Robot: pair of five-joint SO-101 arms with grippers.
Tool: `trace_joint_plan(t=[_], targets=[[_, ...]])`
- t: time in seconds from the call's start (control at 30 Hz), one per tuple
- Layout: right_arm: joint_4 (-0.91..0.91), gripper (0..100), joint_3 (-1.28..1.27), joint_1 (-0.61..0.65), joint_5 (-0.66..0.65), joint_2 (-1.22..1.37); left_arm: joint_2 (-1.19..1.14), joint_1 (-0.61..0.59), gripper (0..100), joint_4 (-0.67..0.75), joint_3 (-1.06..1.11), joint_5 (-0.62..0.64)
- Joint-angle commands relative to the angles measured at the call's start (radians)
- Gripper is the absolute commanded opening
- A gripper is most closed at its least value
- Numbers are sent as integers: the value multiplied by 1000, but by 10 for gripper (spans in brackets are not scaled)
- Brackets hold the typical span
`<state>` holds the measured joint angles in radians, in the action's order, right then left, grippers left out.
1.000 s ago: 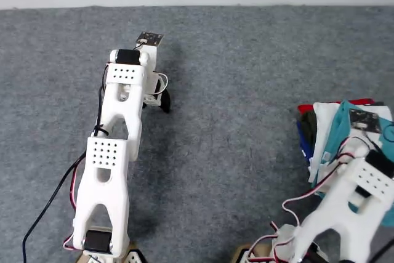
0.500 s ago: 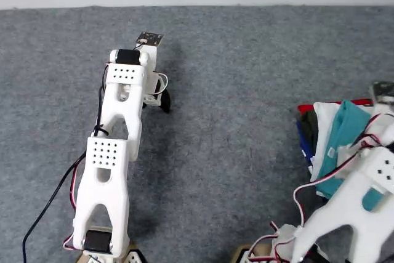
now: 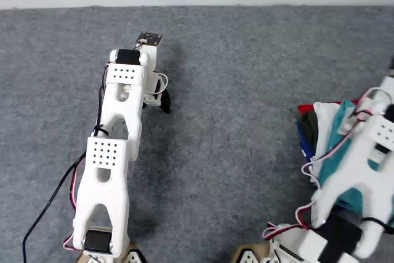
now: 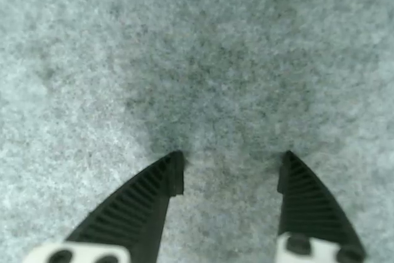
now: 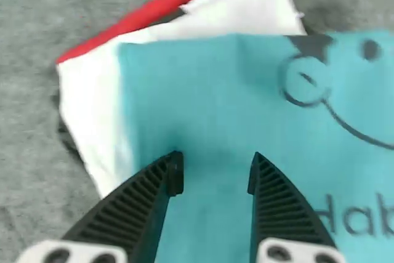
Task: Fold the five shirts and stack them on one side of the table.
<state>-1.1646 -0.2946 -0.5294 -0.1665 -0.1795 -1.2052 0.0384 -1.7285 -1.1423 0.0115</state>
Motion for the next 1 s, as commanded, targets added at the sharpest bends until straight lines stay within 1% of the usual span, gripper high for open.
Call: trace_joint_plan(t=[0.0,0.2,0.4,0.6,0.67,0.8,0.9,0.97], targets=[[18,184,54,53,12,1,-20,-6,246,-26,8,-6],[131,184,21,79,12,21,-20,-6,246,-26,8,-6],[143,184,26,88,14,154,-20,-6,246,-26,10,-6],[163,184,26,160,14,259,-20,-6,246,-26,10,-6],[163,184,26,180,12,260,-20,-6,246,-26,10,-6],[143,184,34,179,9,231,-20,-6,246,-26,10,-6],[116,184,41,153,8,160,-20,-6,246,-26,10,-6],[65,184,57,136,5,90,-20,-6,246,-26,10,-6]])
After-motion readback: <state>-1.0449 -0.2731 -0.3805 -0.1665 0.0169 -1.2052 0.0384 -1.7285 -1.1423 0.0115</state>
